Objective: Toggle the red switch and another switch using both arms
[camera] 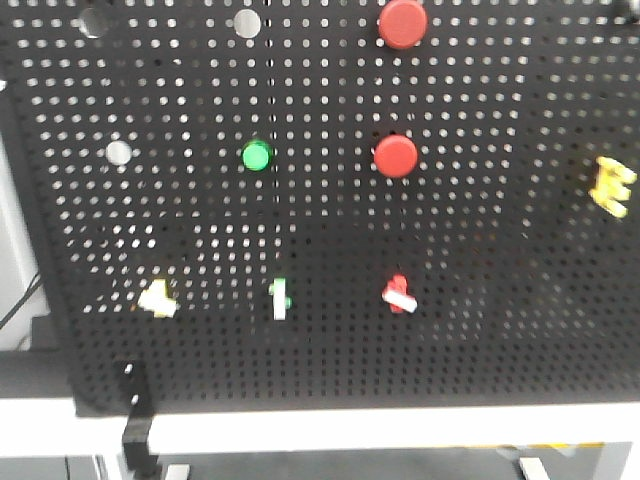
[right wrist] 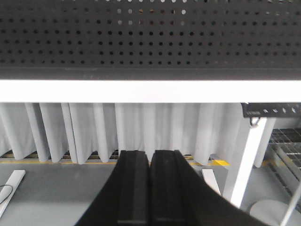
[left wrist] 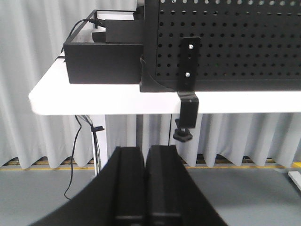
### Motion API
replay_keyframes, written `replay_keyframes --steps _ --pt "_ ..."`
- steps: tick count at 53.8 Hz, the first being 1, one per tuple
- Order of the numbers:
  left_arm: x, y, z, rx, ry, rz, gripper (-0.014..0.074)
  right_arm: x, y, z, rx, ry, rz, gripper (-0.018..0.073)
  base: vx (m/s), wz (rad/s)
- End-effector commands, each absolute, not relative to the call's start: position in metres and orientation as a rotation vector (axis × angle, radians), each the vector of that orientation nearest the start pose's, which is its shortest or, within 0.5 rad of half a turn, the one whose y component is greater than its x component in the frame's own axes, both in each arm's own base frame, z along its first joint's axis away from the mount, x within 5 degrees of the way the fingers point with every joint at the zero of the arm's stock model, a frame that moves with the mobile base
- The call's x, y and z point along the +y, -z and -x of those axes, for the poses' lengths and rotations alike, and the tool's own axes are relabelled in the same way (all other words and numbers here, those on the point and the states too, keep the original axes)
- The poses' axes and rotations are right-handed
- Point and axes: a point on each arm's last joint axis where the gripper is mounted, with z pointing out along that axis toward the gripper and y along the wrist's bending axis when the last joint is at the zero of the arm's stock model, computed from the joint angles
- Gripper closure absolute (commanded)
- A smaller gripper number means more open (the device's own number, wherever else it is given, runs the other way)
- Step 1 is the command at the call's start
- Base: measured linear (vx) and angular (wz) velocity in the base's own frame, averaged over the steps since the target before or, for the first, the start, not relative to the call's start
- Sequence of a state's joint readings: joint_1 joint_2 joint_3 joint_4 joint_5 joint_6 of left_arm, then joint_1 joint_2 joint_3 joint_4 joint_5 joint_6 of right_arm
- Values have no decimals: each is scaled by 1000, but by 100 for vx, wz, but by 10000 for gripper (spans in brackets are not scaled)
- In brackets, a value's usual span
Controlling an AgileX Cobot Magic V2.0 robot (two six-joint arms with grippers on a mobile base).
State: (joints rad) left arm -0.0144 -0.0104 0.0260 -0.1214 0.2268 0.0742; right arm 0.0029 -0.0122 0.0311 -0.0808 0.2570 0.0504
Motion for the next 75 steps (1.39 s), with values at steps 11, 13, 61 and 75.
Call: replay_keyframes --steps 11,13,61,75 --pt "-2 -186 -56 1657 66 20 594 -2 -187 -56 1667 48 23 564 17 0" --pt "-2 -186 -56 1657 66 20 594 -2 -187 -56 1667 48 23 564 13 0" --pt "-2 -188 -57 1629 67 26 594 -1 -191 -56 1620 40 20 564 3 0" --pt "1 -210 -55 1382 53 48 594 0 -205 -56 1466 37 33 564 0 0"
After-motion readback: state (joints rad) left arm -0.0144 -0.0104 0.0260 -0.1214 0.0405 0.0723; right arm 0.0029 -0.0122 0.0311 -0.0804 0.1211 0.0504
